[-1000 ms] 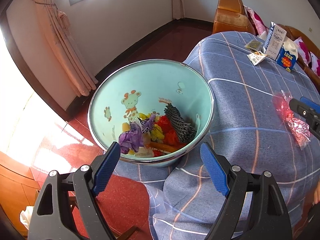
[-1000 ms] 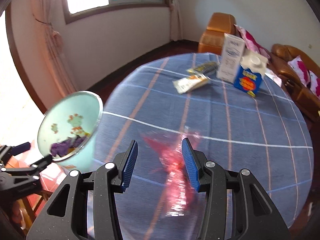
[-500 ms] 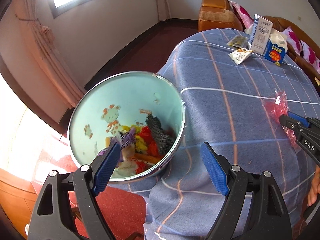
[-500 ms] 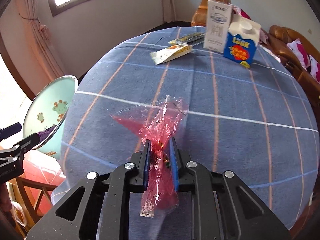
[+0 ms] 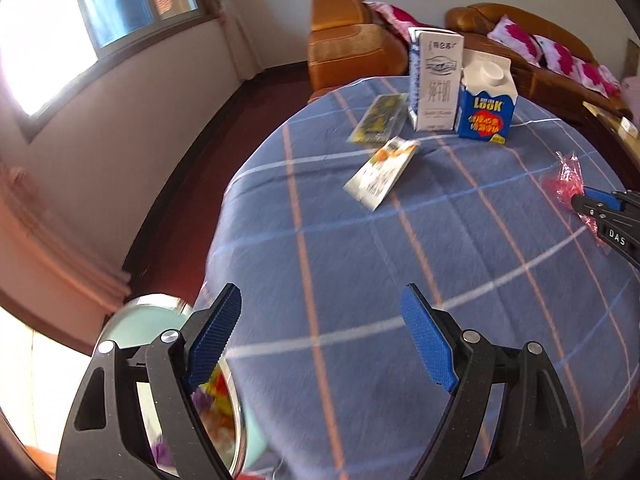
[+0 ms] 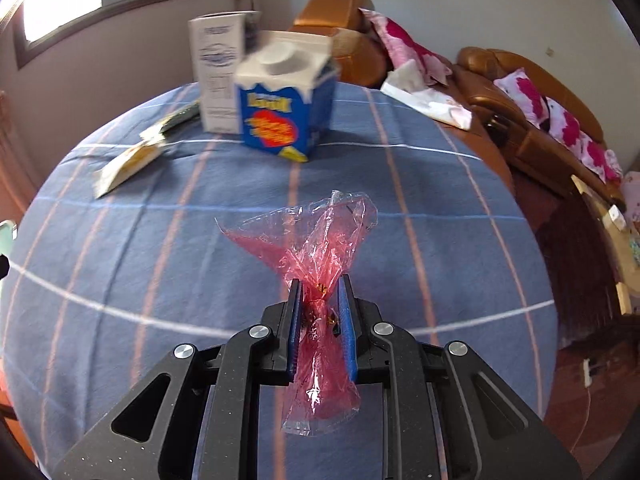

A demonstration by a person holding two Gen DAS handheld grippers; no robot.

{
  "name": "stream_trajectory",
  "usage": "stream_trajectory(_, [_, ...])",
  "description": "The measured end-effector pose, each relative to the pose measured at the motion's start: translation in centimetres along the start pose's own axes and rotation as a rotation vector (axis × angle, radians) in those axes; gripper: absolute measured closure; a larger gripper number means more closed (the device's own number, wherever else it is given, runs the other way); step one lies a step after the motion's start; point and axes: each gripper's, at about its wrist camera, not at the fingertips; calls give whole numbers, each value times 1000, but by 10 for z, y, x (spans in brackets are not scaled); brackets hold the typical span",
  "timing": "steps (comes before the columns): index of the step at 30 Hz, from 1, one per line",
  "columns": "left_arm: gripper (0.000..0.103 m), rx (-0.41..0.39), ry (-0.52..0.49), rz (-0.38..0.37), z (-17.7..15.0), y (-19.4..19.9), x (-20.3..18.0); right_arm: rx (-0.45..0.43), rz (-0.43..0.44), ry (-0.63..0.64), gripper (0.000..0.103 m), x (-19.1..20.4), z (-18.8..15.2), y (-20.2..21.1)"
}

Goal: Collect trash
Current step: 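Grasp the white snack wrapper with the left tool while the right tool holds the pink bag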

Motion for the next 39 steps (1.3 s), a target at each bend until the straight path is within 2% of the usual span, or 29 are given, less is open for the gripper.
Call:
stream_trajectory(5, [23,-5,-47,-51,53,-34,-20,-14,-49,22,85,-26,19,-14])
stream_trajectory(11, [24,20,-121,-85,92,-83,-41,3,-36,16,85,-44,30,-30])
stream_trajectory(14, [35,70,-132,-75,101,-106,-47,13,-16,13,85,-47,31,-35])
stream_trajectory(15, [38,63,-125,-85,103,-108,-47,13,-13,18,85,-46,31,-36])
stream_trajectory(17, [49,66,-121,-108,107,-111,-48,12,-5,21,85,-48,32,-38])
stream_trajectory(18, [58,70,-119,-116,108,-112,-49,13,-1,21,85,-49,32,-38])
stream_trajectory(19, [65,72,-123,-129,109,-111,-51,13,3,21,85,-50,32,-39])
stream_trajectory(24, [74,69,-132,-97,103,-105,-58,4,10,23,85,-48,34,-36])
stream_trajectory(31, [75,50,-109,-57,84,-71,-56,-27,20,23,85,-42,22,-11])
stream_trajectory(39, [75,49,-39,-23,42,-18,-39,-53,49,47,85,-20,-3,26])
Point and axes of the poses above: each gripper's, at about its wrist camera, not at the fingertips, and y roughly against the way its jaws point, x to its left, z to its top, and after that the axes turned 5 degrees about x, right-handed
